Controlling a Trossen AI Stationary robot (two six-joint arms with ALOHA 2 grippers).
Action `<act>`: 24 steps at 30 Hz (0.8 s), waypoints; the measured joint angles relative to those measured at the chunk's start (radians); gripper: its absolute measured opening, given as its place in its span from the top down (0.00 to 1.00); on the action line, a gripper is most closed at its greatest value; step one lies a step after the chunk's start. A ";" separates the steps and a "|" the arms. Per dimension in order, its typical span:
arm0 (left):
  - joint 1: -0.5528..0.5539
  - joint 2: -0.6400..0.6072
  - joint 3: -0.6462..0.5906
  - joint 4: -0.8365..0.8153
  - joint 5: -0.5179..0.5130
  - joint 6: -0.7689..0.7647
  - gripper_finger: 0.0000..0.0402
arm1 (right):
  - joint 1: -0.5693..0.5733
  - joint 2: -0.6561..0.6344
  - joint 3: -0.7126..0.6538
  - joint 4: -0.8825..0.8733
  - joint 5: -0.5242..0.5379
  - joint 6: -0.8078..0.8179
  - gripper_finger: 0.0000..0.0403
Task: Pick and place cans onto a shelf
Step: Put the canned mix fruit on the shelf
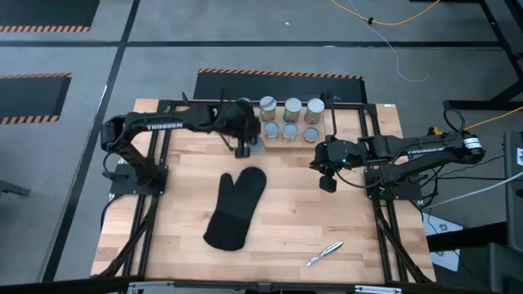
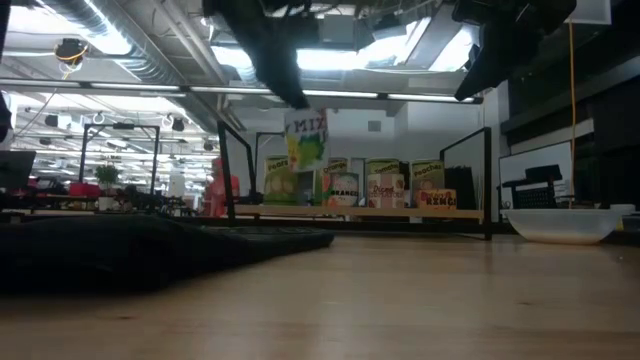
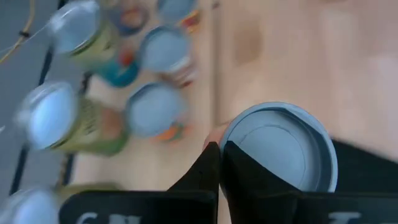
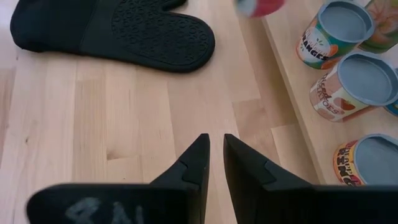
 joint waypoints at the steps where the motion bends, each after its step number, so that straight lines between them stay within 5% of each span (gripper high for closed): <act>1: 0.025 0.000 0.000 -0.006 0.000 0.022 1.00 | 0.000 0.000 0.000 0.000 0.000 0.000 0.87; 12: 0.206 0.023 0.000 -0.075 0.012 0.145 1.00 | 0.000 0.000 0.000 0.000 0.000 -0.001 0.87; 24: 0.228 0.081 0.000 -0.072 0.033 0.160 0.98 | 0.000 0.000 0.000 0.001 0.000 -0.003 0.87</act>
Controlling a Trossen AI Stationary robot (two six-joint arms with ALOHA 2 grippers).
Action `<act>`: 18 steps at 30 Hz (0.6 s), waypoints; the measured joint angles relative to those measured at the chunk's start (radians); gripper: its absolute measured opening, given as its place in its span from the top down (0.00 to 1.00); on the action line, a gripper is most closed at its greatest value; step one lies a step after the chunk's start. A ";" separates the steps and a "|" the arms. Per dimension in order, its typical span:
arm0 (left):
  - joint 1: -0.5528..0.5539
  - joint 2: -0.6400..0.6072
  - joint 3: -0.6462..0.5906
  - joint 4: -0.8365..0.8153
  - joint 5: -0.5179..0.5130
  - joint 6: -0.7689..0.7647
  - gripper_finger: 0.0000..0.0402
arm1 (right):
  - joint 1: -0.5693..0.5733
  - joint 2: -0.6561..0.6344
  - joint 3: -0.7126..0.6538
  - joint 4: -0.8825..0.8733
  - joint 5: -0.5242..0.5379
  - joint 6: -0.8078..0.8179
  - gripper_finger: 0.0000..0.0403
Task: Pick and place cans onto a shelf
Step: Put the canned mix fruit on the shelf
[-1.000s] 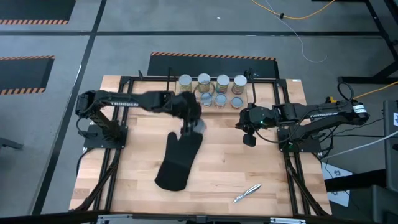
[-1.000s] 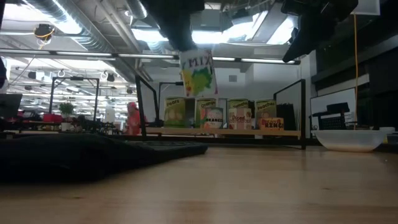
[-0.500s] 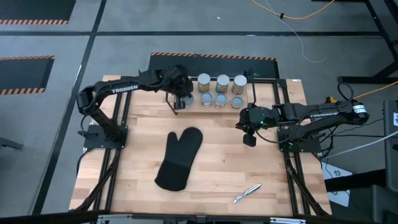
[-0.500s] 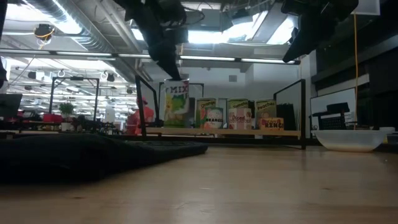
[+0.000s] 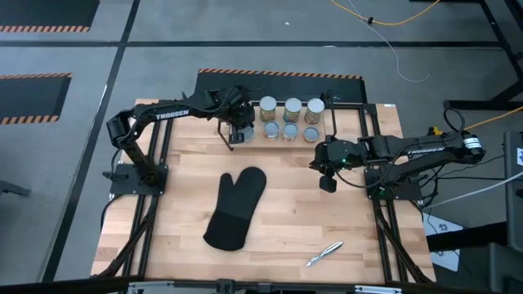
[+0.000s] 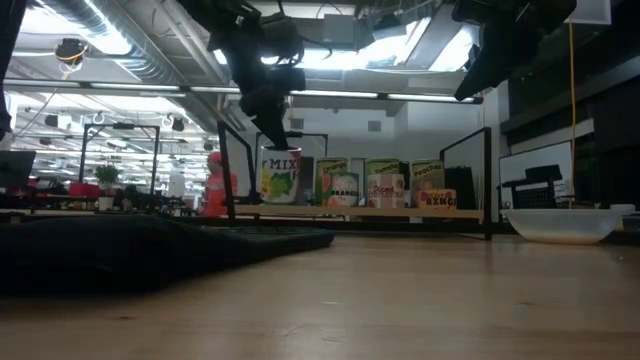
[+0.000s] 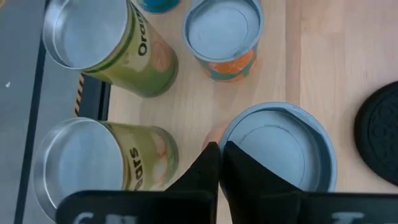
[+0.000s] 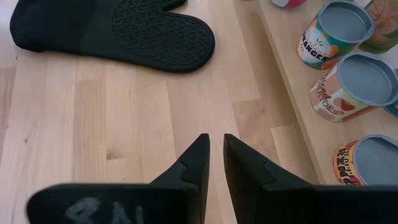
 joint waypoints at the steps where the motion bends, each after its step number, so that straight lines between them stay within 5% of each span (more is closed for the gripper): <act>1: 0.000 0.000 0.000 0.004 0.000 0.000 0.98 | 0.000 0.000 0.000 0.000 0.000 0.000 0.87; 18: 0.003 0.037 0.002 0.032 -0.034 0.000 0.97 | 0.000 0.000 0.000 0.000 0.000 0.000 0.87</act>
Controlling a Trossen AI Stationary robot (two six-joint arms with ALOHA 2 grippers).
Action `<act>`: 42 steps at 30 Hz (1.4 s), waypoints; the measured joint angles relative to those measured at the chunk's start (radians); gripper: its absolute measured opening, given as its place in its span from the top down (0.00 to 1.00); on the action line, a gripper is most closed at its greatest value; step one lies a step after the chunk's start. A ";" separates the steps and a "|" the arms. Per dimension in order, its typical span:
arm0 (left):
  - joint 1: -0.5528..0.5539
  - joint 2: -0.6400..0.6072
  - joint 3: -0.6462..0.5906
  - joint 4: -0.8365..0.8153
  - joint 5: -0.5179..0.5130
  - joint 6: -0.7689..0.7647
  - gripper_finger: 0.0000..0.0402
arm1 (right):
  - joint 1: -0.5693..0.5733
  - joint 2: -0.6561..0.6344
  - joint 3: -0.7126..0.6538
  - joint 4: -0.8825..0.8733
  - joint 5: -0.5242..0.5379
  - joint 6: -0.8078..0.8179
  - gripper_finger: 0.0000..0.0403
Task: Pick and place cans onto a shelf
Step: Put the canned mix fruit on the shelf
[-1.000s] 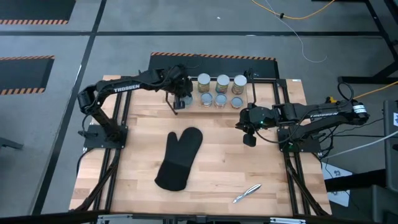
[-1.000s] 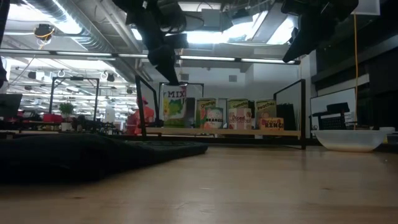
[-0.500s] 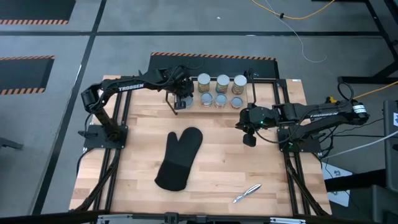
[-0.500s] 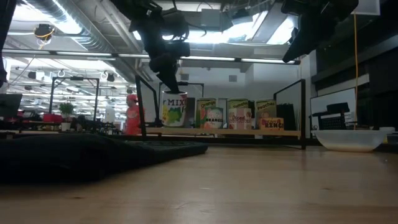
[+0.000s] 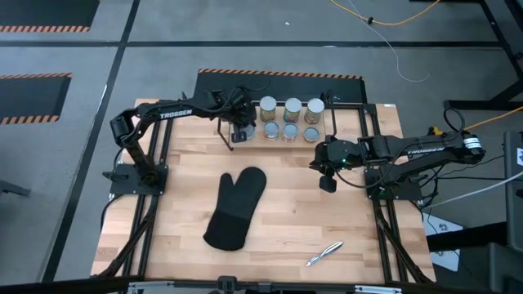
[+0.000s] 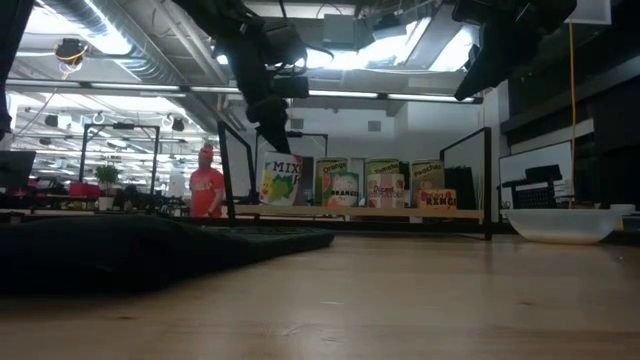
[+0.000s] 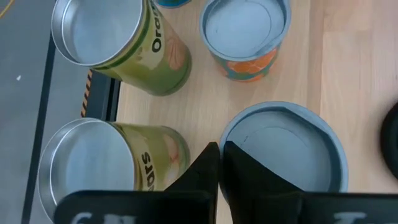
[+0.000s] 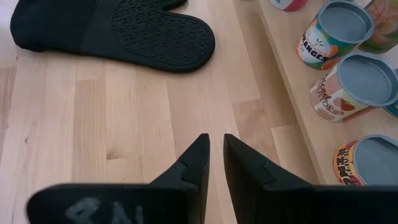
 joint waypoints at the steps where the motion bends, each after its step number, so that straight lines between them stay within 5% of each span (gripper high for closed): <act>1: 0.000 0.000 0.000 0.005 0.001 0.000 0.97 | 0.000 0.000 0.000 0.000 0.000 0.000 0.87; 17: 0.000 0.003 -0.002 0.013 -0.035 0.000 0.97 | 0.000 0.000 0.000 0.000 0.000 0.000 0.87; 29: -0.002 0.005 -0.003 0.011 -0.117 0.001 0.83 | 0.000 0.000 0.000 0.000 0.000 0.000 0.87; 42: -0.030 0.003 -0.003 0.012 -0.129 -0.025 0.84 | 0.000 0.000 0.000 -0.001 0.000 0.000 0.87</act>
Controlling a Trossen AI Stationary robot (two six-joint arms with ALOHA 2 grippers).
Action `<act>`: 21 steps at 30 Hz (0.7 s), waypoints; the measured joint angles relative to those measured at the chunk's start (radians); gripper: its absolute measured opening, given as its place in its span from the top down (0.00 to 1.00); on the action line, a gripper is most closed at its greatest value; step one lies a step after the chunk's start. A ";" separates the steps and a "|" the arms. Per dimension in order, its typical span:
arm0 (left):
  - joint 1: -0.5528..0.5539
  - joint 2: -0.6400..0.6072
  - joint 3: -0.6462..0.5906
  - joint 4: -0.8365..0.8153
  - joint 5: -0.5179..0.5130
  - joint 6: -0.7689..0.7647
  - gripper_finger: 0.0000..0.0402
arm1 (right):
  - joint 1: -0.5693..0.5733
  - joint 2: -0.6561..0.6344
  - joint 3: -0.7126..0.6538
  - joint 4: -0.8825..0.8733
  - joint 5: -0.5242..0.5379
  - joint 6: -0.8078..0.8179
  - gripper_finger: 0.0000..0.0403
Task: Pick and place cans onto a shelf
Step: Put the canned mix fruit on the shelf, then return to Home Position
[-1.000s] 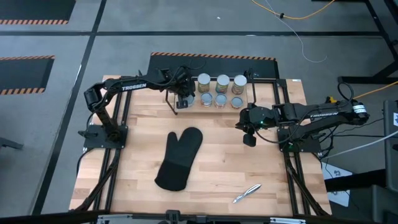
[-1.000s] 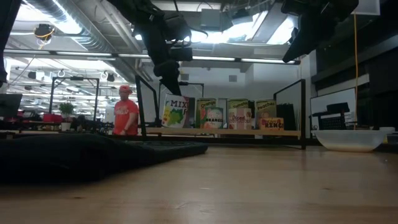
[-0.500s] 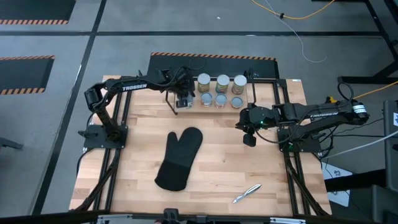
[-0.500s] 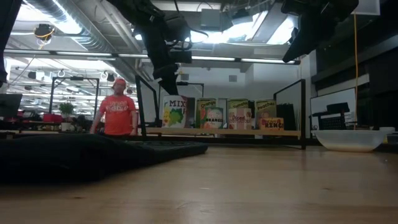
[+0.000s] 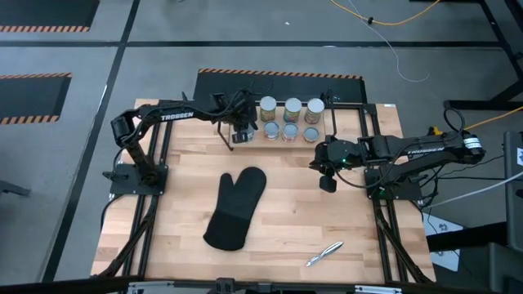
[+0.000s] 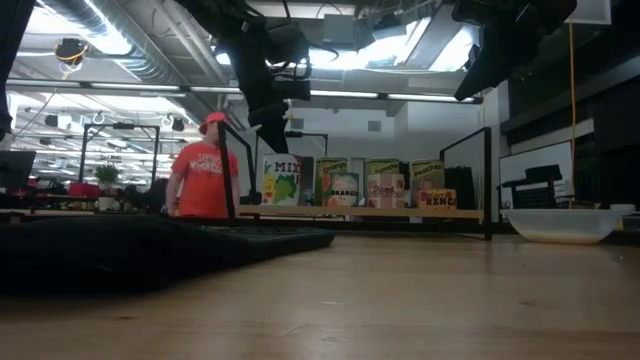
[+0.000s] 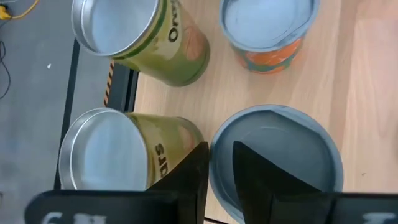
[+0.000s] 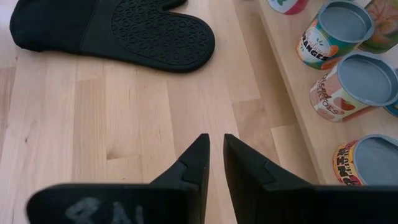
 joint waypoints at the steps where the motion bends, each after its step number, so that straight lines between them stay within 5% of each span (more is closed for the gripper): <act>1: -0.004 -0.001 0.000 0.000 -0.001 0.000 0.84 | 0.000 0.000 0.000 0.000 0.000 0.000 0.87; 13: -0.086 -0.125 0.001 0.004 -0.017 -0.022 0.87 | 0.000 0.000 0.000 0.000 0.000 0.000 0.87; 21: -0.229 -0.352 0.001 -0.055 -0.016 -0.101 0.87 | 0.000 0.000 0.000 -0.001 0.000 0.002 0.87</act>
